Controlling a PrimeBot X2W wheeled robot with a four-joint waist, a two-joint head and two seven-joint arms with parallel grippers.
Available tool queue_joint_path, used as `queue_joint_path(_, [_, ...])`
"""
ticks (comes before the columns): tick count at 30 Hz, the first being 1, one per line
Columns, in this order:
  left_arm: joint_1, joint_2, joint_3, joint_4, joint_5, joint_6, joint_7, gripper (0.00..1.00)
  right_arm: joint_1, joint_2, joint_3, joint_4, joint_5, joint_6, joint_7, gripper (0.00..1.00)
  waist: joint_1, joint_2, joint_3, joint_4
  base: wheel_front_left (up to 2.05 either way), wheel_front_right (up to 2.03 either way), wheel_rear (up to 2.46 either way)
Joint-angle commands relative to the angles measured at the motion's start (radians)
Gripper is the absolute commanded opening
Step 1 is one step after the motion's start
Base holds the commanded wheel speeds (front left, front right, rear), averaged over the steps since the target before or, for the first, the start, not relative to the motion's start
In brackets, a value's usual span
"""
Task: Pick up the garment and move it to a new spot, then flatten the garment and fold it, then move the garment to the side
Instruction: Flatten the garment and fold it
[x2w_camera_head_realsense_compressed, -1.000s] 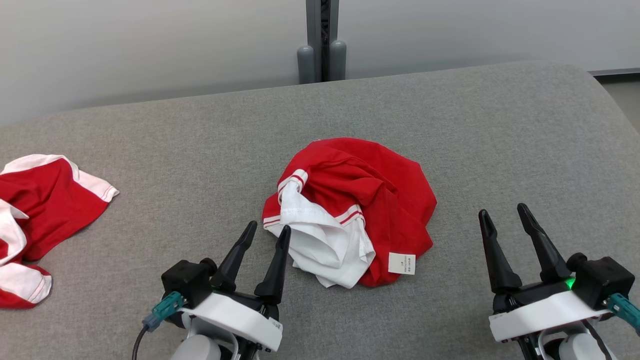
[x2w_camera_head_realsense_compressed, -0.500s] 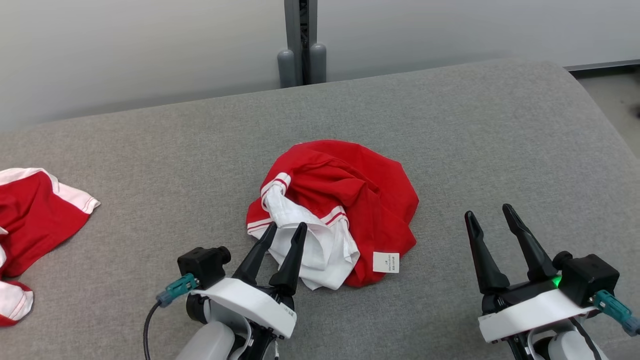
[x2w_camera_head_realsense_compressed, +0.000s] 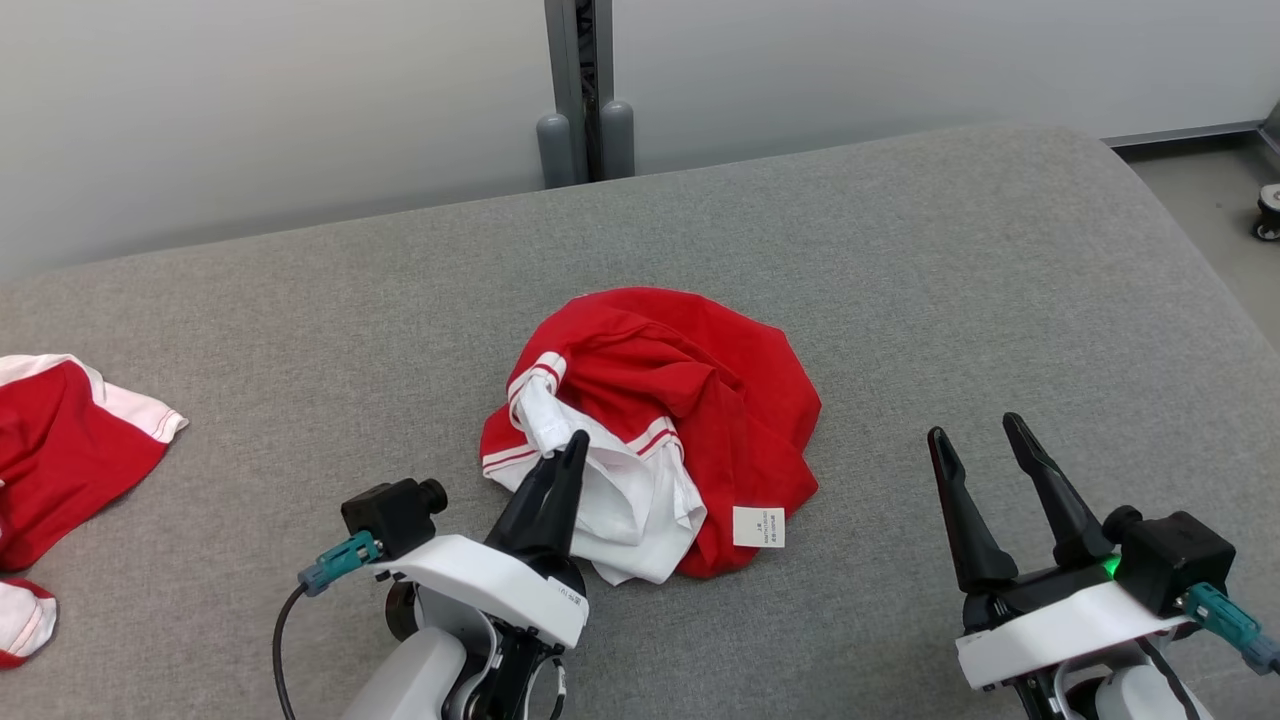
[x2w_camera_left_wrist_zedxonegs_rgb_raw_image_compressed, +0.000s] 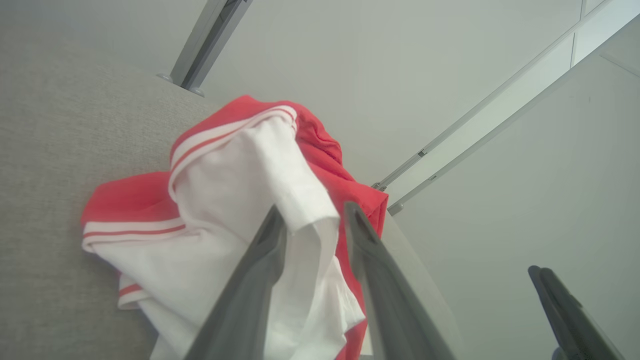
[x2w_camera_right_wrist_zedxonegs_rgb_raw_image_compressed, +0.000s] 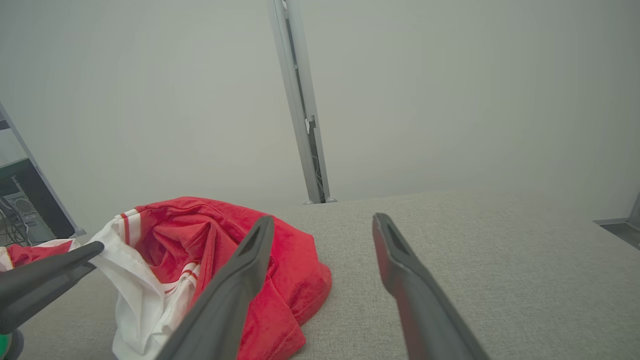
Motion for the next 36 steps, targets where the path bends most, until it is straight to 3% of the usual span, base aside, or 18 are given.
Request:
queue_joint_path(1, [-0.012, 0.009, -0.002, 0.003, -0.010, -0.002, -0.002, 0.00, 0.005, -0.005, -0.003, -0.002, 0.005, 0.005, -0.006, 1.00, 0.0000, 0.0000, 0.000, 0.002, 0.00, 0.00, 0.00])
queue_joint_path(11, [-0.028, 0.037, 0.028, -0.006, 0.015, -0.002, -0.014, 0.00, 0.008, 0.003, -0.016, -0.007, 0.005, 0.005, -0.006, 1.00, 0.0000, 0.0000, 0.008, 0.025, 0.00, 0.00, 0.00])
queue_joint_path(18, [-0.065, 0.089, 0.093, -0.008, 0.064, -0.001, -0.015, 0.00, -0.009, 0.012, -0.022, -0.011, 0.000, 0.005, -0.006, 1.00, 0.0000, 0.0000, 0.031, 0.040, 0.00, 0.00, 0.00])
queue_joint_path(27, [-0.172, 0.214, 0.147, 0.085, 0.107, 0.002, 0.010, 0.00, -0.031, 0.007, -0.007, -0.009, 0.005, 0.005, -0.006, 1.00, 0.0000, 0.0000, 0.062, 0.023, 0.00, 0.00, 0.00])
queue_joint_path(36, [-0.334, 0.366, 0.146, 0.309, 0.094, -0.001, 0.083, 0.00, -0.065, 0.006, 0.009, -0.008, 0.005, 0.005, -0.006, 1.00, 0.0000, 0.0000, 0.103, -0.044, 0.00, 0.00, 0.00])
